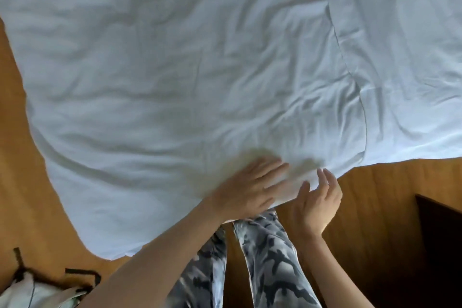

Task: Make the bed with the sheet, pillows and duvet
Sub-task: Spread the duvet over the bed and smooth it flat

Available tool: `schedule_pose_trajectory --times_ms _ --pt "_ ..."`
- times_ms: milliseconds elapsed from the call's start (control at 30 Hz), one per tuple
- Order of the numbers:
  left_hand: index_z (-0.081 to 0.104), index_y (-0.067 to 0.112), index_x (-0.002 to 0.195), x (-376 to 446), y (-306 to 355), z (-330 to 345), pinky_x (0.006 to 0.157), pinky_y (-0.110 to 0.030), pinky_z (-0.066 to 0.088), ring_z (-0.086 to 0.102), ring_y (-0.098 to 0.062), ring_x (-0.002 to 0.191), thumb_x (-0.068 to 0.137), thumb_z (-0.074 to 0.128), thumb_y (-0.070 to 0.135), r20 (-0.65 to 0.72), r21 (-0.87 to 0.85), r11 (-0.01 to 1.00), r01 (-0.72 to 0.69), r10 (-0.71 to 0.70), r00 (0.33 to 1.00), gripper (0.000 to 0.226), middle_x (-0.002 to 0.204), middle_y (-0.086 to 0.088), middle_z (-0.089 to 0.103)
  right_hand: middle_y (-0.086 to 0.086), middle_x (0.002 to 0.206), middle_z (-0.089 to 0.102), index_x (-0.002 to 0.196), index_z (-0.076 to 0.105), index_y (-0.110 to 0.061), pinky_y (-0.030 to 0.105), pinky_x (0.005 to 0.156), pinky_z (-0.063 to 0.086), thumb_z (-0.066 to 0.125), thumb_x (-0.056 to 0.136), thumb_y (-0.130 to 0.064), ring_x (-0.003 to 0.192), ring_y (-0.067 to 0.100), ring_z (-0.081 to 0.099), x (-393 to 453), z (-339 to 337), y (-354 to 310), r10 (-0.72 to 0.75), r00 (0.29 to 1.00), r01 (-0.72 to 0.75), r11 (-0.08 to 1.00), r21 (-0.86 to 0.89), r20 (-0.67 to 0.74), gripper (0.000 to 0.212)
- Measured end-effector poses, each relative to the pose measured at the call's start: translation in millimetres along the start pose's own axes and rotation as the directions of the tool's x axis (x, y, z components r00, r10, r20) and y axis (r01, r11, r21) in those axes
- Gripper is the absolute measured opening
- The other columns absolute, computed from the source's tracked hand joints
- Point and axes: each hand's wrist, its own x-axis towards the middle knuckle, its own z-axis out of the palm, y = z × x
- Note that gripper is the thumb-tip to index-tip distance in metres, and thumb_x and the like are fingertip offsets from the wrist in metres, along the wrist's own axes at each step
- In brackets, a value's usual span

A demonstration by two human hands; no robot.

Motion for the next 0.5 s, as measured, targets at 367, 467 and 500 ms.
schedule_pose_trajectory --times_ms 367,467,500 --pt "0.034 0.011 0.149 -150.6 -112.2 -41.0 0.117 -0.051 0.013 0.02 -0.04 0.144 0.104 0.028 0.035 -0.391 -0.063 0.353 0.934 -0.869 0.302 0.051 0.155 -0.025 0.023 0.024 0.153 0.027 0.147 0.036 -0.009 0.054 0.114 0.021 0.034 0.098 -0.034 0.142 0.042 0.025 78.5 76.7 -168.6 -0.538 0.8 0.549 0.835 0.037 0.266 0.054" --pt "0.021 0.012 0.153 -212.2 -77.8 -18.9 0.12 -0.047 0.003 0.009 -0.033 0.148 0.103 0.018 0.039 -0.275 -0.166 0.141 0.976 -0.957 0.092 0.058 0.16 -0.017 0.012 0.019 0.156 0.024 0.148 0.035 -0.012 0.053 0.116 0.019 0.033 0.1 -0.037 0.145 0.036 0.018 -29.5 96.9 -184.0 -0.801 0.461 0.808 0.557 0.193 0.382 0.054" --pt "0.02 0.01 0.153 -227.2 -63.2 -12.7 0.12 -0.048 0.003 0.009 -0.032 0.148 0.102 0.018 0.039 -0.252 -0.191 0.091 0.977 -0.967 0.041 0.059 0.16 -0.017 0.011 0.016 0.157 0.022 0.149 0.034 -0.014 0.052 0.117 0.015 0.034 0.101 -0.038 0.146 0.034 0.015 -63.3 96.3 -181.5 -0.859 0.32 0.857 0.442 0.266 0.399 0.053"
